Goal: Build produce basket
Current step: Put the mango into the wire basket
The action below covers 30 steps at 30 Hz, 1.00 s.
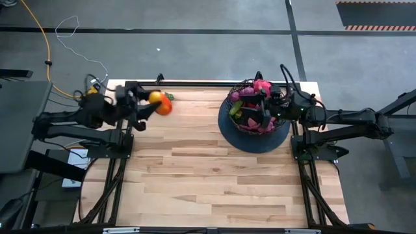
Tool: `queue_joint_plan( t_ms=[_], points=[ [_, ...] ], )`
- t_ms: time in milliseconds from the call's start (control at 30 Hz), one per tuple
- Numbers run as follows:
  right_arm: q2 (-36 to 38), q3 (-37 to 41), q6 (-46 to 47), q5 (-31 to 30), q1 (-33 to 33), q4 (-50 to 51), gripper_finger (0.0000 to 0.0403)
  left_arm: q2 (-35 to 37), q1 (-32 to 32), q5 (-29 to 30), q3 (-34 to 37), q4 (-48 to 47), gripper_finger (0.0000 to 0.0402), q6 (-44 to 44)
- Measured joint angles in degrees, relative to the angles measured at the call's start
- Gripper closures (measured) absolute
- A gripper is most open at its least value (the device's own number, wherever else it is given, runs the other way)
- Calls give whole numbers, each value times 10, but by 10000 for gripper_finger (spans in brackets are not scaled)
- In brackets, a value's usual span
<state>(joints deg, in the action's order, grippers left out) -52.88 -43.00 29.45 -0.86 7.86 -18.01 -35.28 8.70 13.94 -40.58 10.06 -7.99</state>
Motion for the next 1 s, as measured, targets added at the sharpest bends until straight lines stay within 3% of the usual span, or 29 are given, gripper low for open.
queue_joint_plan(
  t_ms=[100, 300, 467, 1000],
  points=[
    [0, 0, -47, 0, -5, -3, 20, 9, 0, -6, 0, 6, 169, 58],
    [-2, 0, -139, 0, -17, -2, 20, -2, 0, -52, 0, 4, 167, 31],
    [-4, 0, -148, 0, -17, -2, 20, -22, 0, -77, 0, 3, 167, 9],
    [-8, 0, -142, -3, -17, -3, 20, -49, -3, -79, 0, 5, 167, -37]
  ],
)
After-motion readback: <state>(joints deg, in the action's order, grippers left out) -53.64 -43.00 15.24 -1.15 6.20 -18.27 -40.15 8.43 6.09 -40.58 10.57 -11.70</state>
